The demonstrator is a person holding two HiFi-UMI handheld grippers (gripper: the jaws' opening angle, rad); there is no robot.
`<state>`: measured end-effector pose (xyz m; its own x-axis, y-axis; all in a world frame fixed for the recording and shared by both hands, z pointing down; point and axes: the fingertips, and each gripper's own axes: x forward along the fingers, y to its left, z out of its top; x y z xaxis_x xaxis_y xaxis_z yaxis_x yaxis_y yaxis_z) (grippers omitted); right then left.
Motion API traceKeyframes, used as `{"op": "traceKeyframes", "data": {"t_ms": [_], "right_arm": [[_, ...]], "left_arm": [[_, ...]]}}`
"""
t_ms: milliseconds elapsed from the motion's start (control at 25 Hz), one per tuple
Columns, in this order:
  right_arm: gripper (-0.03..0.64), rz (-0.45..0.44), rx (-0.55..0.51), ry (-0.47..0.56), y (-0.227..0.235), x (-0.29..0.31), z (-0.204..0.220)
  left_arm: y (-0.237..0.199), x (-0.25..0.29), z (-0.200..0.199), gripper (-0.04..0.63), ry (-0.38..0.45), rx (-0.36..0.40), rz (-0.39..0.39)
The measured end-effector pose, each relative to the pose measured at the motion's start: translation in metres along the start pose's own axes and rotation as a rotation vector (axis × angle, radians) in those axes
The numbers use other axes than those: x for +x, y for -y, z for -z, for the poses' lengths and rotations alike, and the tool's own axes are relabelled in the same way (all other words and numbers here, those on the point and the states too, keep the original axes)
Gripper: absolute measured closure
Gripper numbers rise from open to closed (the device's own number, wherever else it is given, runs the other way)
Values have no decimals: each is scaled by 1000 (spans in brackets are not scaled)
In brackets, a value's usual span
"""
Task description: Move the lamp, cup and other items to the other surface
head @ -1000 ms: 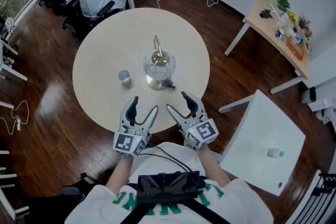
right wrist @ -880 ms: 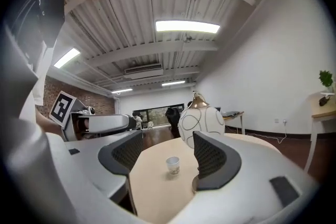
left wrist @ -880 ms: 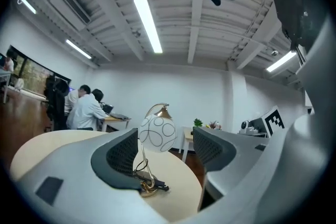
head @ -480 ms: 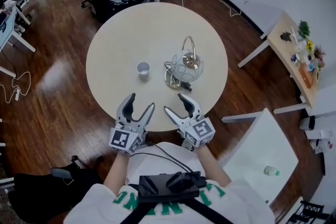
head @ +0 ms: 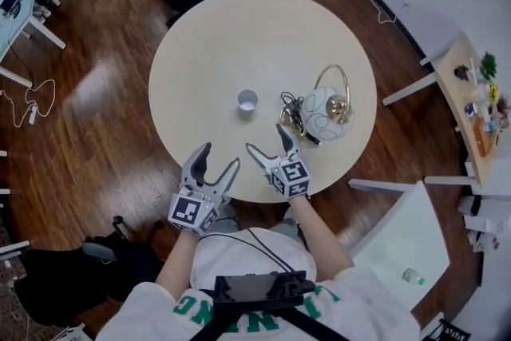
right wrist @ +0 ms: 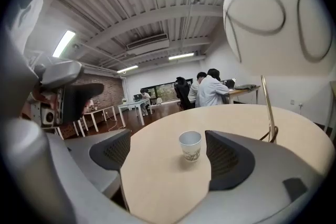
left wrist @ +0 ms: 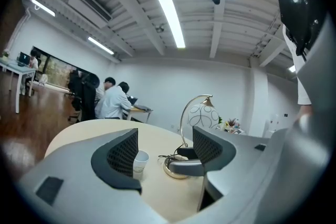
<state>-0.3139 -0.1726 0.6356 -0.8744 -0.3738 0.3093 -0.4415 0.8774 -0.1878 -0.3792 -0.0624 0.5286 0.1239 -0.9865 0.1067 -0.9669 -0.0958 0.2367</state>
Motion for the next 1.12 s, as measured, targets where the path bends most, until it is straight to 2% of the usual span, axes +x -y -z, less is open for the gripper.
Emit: {"op": "traceKeyframes", "data": {"t_ms": [160, 320, 560, 720, 760, 920, 1040, 1120], "right_arm": [[135, 45, 26, -48, 23, 53, 26], [137, 75, 23, -82, 42, 98, 45], [148, 97, 35, -111, 60, 144, 67], [194, 116, 12, -96, 66, 159, 55], [254, 114, 5, -94, 65, 161, 50], [259, 87, -23, -56, 47, 149, 22], [259, 65, -28, -10, 30, 122, -2], [259, 57, -33, 20, 22, 99, -14]], "left_arm": [[-28, 14, 8, 284, -49, -5, 12], [-53, 23, 18, 282, -70, 21, 15], [-55, 20, 11, 286, -102, 11, 26], [-56, 10, 7, 287, -107, -22, 16], [-55, 9, 4, 287, -103, -28, 18], [-57, 0, 4, 287, -97, -4, 17], [-56, -7, 6, 287, -99, 25, 6], [-44, -7, -1, 287, -76, 21, 25]]}}
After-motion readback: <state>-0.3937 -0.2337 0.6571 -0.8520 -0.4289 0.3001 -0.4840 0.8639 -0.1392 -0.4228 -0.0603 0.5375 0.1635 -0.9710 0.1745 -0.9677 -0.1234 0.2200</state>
